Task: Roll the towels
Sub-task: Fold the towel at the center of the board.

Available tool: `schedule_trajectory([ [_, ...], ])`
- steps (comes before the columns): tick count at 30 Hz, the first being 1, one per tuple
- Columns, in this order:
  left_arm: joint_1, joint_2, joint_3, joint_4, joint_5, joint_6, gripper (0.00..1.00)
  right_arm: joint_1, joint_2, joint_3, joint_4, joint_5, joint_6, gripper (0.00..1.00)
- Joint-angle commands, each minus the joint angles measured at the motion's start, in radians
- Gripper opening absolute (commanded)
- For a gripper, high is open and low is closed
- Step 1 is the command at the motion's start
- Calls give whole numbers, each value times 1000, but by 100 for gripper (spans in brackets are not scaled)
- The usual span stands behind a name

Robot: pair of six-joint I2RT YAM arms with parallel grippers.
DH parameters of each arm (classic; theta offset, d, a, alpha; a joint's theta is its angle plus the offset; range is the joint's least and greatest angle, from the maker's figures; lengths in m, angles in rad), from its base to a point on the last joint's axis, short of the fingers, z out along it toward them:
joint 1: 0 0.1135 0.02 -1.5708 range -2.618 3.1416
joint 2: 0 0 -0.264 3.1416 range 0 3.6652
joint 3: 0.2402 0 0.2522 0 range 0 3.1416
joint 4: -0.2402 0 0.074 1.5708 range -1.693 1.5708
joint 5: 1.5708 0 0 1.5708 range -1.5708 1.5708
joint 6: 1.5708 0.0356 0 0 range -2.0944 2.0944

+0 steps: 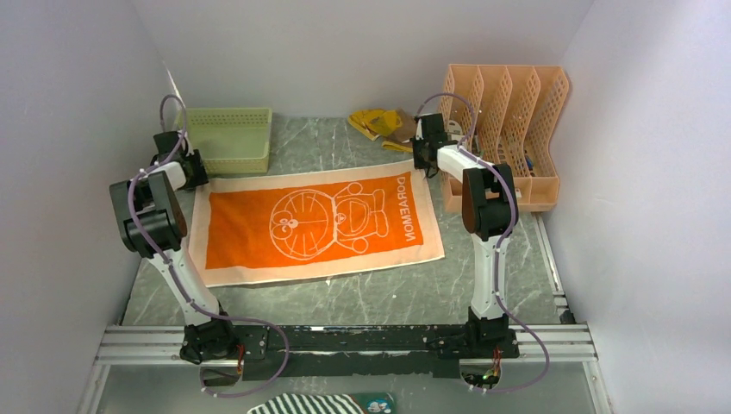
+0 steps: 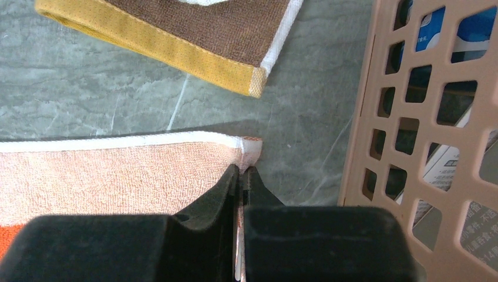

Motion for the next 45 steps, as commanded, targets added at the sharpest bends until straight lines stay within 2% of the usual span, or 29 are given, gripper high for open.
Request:
schedule_trajectory([
  [1,-73,48,-33,-36,-62,45,59,-13,-10,-34,-41,34,-18,0],
  [3,-82,49,-37,-47,-74,54,57,-15,-19,-40,-39,45,-21,0],
  [5,-84,49,-39,-59,-65,60,49,-18,-28,-46,-36,46,-19,0],
  [6,-84,48,-39,-64,-55,61,41,-19,-32,-48,-34,44,-18,0],
  [8,-84,47,-33,-75,-41,58,9,-20,-38,-51,-30,37,-15,0],
  [9,-82,44,-28,-83,-30,56,7,-22,-41,-53,-29,35,-13,0],
  [13,-51,-5,-26,-102,-5,20,7,-31,-56,-58,-22,22,-4,0],
  [18,33,-167,-101,-2,66,-60,7,-45,-102,-71,21,-21,22,0],
  [25,50,-371,-242,208,42,-87,7,-43,-223,-159,240,17,34,0],
  [28,59,-389,-274,283,46,-106,7,-43,-232,-164,325,27,12,0],
  [33,66,-381,-270,403,91,-137,7,-43,-212,-76,351,38,-34,0],
  [39,72,-328,-184,427,133,-169,7,-43,-208,-36,396,50,-65,0],
  [42,71,-356,-225,467,148,-176,7,-43,-261,-143,497,40,-80,0],
  [45,71,-415,-323,517,160,-182,7,-43,-348,-331,662,8,-98,0],
])
